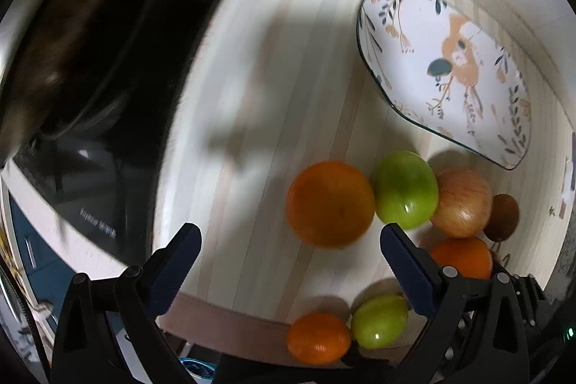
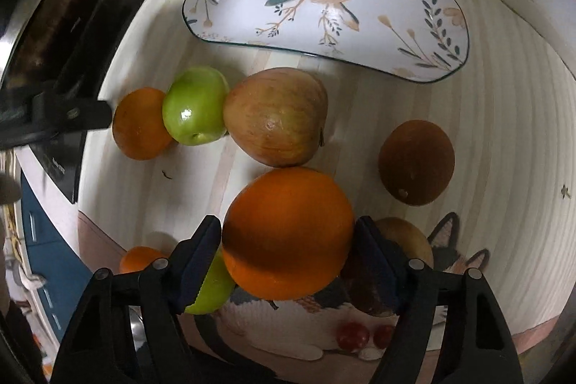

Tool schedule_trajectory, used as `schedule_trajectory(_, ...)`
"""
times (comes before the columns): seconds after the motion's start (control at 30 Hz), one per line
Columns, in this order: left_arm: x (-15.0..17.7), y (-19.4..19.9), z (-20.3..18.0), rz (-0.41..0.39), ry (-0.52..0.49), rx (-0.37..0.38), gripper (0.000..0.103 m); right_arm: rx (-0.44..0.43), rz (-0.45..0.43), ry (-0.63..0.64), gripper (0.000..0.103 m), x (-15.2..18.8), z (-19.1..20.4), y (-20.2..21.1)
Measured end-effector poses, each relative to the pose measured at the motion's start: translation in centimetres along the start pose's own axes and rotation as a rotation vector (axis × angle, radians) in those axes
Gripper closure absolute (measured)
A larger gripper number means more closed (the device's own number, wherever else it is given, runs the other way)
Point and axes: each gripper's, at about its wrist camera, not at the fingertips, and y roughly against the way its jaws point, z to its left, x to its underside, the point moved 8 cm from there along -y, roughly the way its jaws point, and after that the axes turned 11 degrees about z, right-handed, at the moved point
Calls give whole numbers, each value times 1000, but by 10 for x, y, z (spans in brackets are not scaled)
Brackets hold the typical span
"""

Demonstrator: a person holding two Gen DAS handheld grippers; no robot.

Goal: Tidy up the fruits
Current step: 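Move the left tool to an orange while the right tool approaches the large orange, then close the left tool on the orange while the right tool closes on the large orange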

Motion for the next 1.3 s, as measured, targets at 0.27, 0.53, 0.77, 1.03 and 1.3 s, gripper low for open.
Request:
schedule_trajectory(0.27,-7,-17,-20,10,-85,71,32,-6,44,9,23,-3,-2,-1)
schedule_trajectory(0.53,-4,-7,-31,-42,-144,69,46,69,83,38,21,-9,1,-11)
schedule_trajectory(0.77,-2,-8,-33,-59,-154,60,37,88,77,43,21,-5,15,-12)
schedule_trajectory(1.03,-2,-4,-29,-65,-170,51,50,-28,89,-5,22,-3,29,-16)
schedule_trajectory(1.3,12,-27,-26,-8,-146,88,39,-18,74,29,21,-5,31,-15)
